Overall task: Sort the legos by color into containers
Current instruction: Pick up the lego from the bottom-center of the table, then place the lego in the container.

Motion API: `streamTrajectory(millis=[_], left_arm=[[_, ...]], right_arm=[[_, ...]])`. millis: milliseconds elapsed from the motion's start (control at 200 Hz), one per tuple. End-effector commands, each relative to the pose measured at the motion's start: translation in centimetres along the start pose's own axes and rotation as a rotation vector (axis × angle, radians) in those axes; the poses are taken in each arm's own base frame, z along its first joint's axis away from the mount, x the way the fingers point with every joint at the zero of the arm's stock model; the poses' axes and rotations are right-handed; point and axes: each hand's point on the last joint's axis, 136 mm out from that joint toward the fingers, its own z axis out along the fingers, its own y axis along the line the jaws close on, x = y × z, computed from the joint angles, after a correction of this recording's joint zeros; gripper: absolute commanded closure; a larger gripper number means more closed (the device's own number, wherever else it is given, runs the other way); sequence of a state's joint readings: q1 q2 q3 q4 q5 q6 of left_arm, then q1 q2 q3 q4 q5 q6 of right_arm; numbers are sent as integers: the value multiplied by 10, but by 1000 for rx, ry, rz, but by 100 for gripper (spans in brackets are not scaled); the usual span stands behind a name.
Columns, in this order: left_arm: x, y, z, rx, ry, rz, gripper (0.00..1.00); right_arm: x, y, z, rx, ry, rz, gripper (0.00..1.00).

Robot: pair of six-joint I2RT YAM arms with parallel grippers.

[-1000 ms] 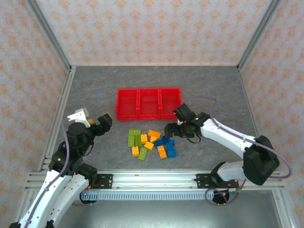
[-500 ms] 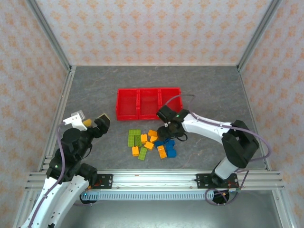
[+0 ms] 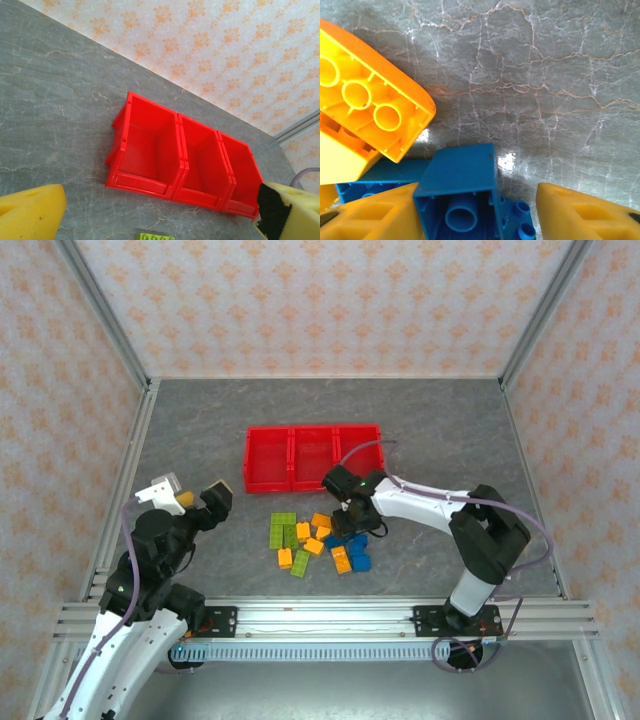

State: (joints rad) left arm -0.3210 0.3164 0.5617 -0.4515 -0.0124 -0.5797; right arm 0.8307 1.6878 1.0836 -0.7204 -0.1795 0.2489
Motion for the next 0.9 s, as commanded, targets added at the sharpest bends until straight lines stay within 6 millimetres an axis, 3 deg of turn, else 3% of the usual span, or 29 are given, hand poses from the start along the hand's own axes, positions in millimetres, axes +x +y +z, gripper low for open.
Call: streamTrajectory(millis=[0, 245, 445, 556, 701, 796, 896], left_arm=[[-4, -1, 2, -4, -21, -14, 1], [-3, -1, 3, -5, -17, -13, 1], [-4, 2, 4, -19, -20, -12, 1], [-5, 6, 4, -47, -25, -9, 1], [-3, 5, 7, -46, -6, -6, 1], [0, 4, 9, -48, 10, -3, 1], [2, 5, 12, -56, 22, 0, 1]], right_arm=[[-5, -2, 0, 35, -4, -17, 47], [-8, -2, 5, 47, 4, -19, 59], [-18, 1, -9, 38, -34, -2, 71], [-28, 14, -34, -32, -82, 1, 76], [-55, 27, -84, -92, -208, -4, 79], [-79, 21, -114, -48, -309, -12, 79], [-109, 6, -133, -18, -403, 1, 80]])
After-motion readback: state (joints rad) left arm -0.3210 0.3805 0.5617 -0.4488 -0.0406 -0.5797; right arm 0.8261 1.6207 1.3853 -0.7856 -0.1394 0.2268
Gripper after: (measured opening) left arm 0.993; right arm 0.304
